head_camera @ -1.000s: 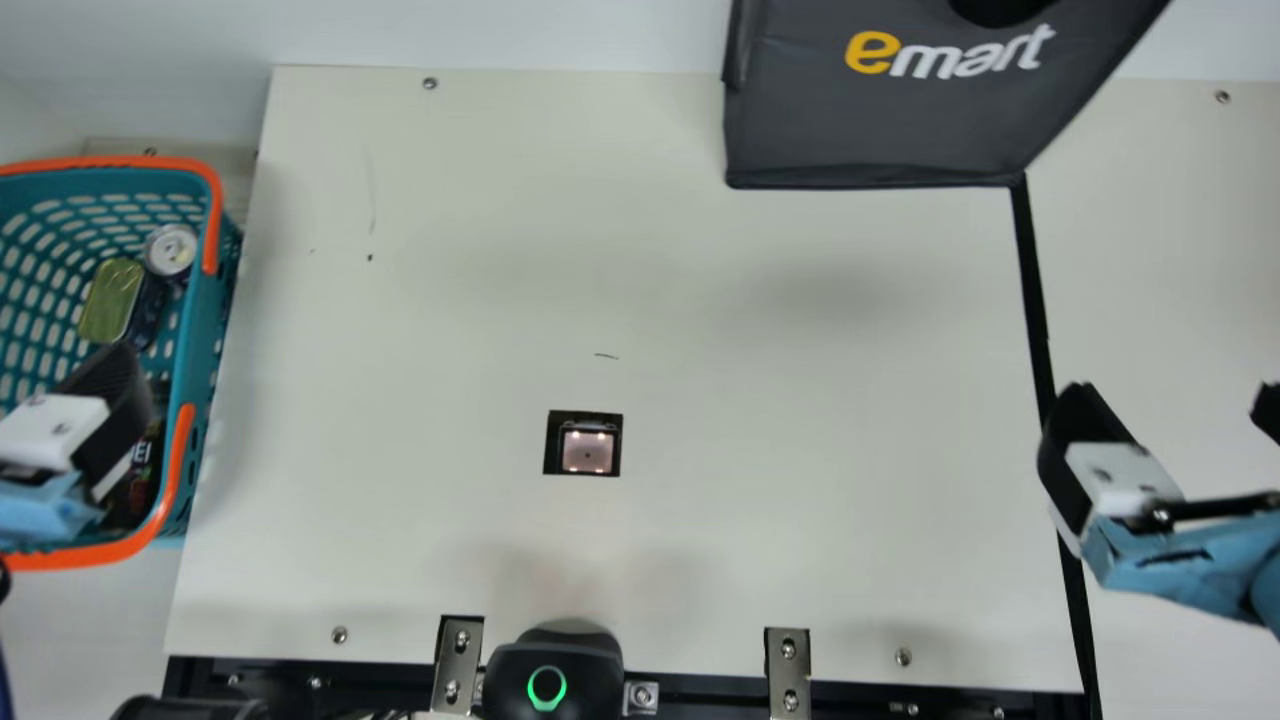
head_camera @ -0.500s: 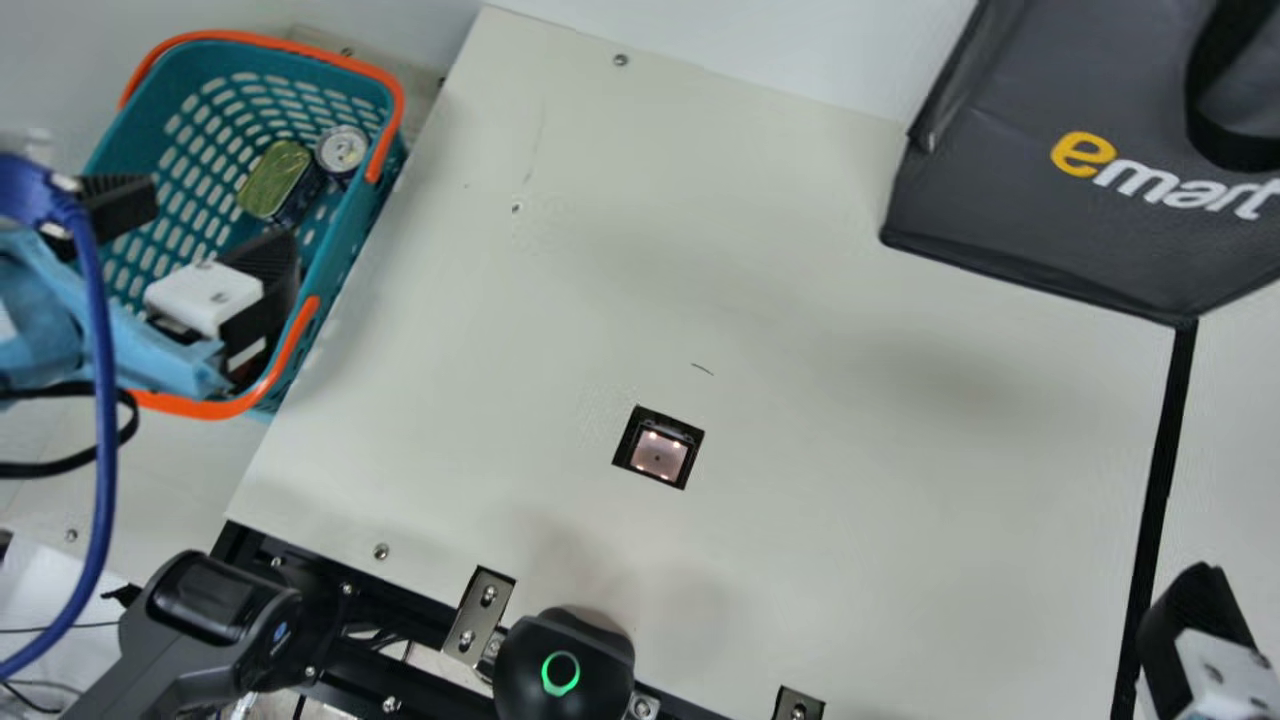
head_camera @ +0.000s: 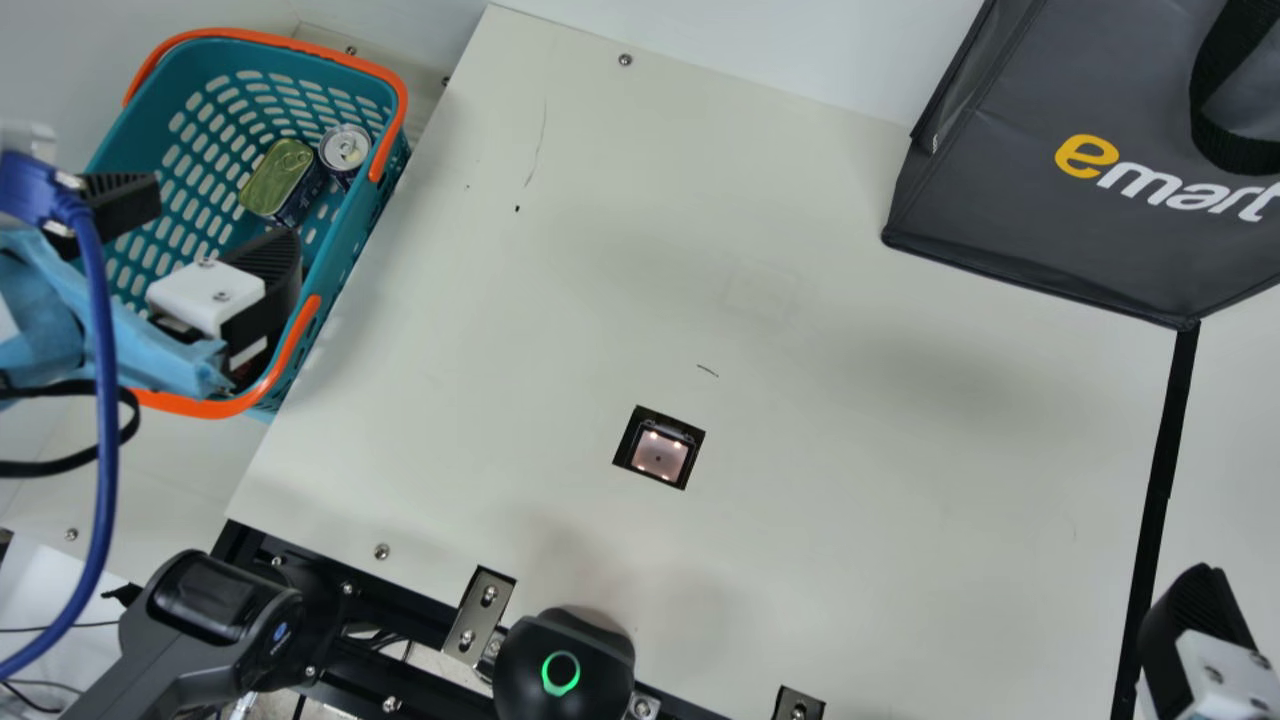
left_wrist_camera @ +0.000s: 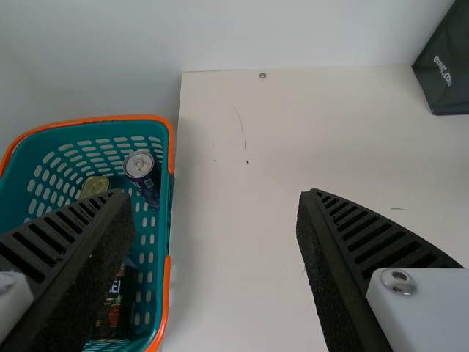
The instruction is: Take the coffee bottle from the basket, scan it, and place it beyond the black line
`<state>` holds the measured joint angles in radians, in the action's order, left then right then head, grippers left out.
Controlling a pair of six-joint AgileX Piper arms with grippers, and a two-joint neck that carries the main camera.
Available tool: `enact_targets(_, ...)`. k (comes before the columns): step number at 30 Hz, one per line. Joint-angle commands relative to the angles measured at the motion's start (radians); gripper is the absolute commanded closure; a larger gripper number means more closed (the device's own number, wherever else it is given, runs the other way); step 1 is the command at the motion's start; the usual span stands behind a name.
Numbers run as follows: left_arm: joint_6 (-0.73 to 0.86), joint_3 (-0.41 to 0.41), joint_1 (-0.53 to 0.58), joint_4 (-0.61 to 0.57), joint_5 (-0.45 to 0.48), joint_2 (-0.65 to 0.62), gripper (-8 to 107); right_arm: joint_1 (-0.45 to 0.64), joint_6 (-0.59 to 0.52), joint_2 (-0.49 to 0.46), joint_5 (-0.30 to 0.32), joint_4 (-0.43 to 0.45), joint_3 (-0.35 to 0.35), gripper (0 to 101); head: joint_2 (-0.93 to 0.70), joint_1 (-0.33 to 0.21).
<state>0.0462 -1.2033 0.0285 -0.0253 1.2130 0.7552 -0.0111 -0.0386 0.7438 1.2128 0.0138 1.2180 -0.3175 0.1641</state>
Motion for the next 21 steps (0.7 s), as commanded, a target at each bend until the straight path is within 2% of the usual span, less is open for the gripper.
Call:
enact_targets(1,0.000,0.000,0.000,0.000,0.000,0.000,9,0.000,0.000,0.000,0.000,0.000,0.000,11,-0.004,-0.026)
enact_targets(21,-0.006,-0.004,0.005,0.010,-0.006,0.012,9,0.000,0.000,0.000,0.000,0.000,0.000,11,-0.004,-0.026)
